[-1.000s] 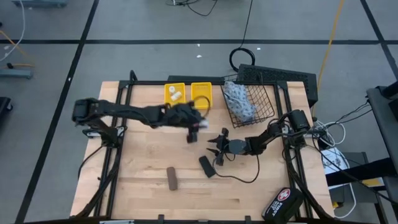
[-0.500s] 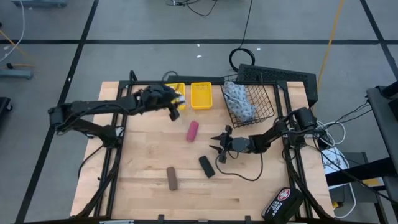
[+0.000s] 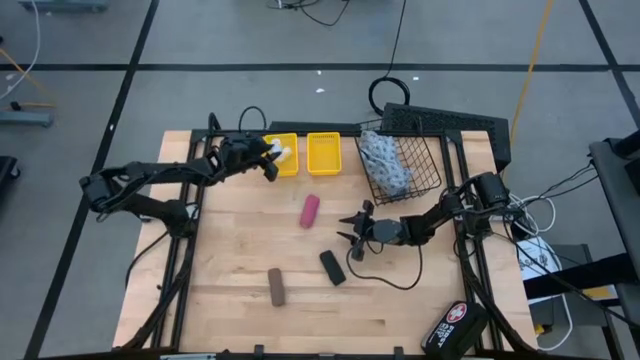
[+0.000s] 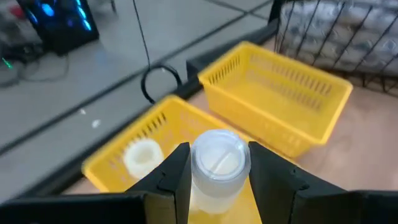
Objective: Pick & Place Medicine items
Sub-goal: Put the pill bottle into the left yellow basket
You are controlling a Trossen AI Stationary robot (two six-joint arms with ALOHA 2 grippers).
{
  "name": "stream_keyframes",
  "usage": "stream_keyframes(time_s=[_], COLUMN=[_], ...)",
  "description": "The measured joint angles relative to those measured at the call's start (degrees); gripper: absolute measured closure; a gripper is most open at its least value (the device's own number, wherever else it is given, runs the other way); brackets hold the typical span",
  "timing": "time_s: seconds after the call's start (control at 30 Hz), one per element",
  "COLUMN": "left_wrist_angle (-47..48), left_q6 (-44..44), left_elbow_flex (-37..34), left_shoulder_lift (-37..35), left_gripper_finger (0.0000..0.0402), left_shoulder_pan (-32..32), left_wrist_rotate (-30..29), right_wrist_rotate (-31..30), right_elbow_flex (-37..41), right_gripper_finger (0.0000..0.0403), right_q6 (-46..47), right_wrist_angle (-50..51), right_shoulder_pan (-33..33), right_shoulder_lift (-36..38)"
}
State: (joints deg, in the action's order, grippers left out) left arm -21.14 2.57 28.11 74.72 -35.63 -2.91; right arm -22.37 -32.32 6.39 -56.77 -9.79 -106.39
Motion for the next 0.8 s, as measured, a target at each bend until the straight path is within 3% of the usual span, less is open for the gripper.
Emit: stream_keyframes(time_s=[0.7, 0.8], left_wrist_angle=[-3.73, -3.60], left_q6=[2.16, 2.12], left_elbow_flex=[-0.10, -0.10], left_shoulder_lift=[12.22, 12.22], left_gripper_finger=[0.0271, 0.0241], left_shoulder_pan=[0.19, 0.23], left_wrist_rotate=[1.59, 1.37], right_wrist_rotate=[0.00, -0.01], right_elbow_flex=[0.00, 0.00], right_gripper_finger=[0.0236, 0.0236], right_q6=[-0.02, -0.02], right_wrist_angle=[-0.64, -0.64], right_shoulder_pan=[0.08, 0.08], right_shoulder_lift=[0.00, 0.00])
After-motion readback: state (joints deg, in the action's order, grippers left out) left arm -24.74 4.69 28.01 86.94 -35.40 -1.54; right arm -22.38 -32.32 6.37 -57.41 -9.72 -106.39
